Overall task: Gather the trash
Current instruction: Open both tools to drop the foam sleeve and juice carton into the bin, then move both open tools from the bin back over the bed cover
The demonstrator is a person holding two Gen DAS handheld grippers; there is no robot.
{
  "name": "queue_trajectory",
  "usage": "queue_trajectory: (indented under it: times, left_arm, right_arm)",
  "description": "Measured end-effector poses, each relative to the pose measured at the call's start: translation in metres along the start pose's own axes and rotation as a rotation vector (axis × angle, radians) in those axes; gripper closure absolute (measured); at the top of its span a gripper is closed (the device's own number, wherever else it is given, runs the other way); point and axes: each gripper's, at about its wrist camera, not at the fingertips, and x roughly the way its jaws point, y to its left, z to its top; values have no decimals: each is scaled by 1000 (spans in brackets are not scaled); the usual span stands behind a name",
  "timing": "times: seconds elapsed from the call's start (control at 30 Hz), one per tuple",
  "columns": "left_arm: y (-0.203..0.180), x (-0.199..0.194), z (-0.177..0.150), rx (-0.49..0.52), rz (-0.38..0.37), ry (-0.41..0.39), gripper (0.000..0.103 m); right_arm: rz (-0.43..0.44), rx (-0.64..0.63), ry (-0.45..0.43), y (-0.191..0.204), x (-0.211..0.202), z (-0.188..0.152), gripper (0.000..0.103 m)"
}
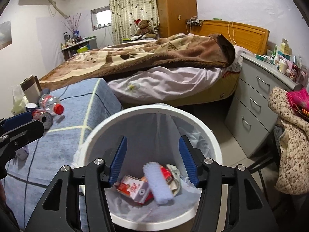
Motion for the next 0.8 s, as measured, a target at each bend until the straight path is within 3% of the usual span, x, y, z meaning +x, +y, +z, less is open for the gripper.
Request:
queue_trajectory:
  times: [0.43, 0.7, 0.8]
  left_arm:
    - [69, -40, -13, -112, 135, -32, 33]
    - [121, -57, -31, -184, 287, -24, 32]
    - [137, -56, -40, -217, 311, -2, 29]
  right_arm:
    - [116, -80, -60, 48, 1, 15, 44]
    - [207, -146, -73, 85, 9, 25, 39]
    - [240, -162, -66, 96, 16, 30, 39]
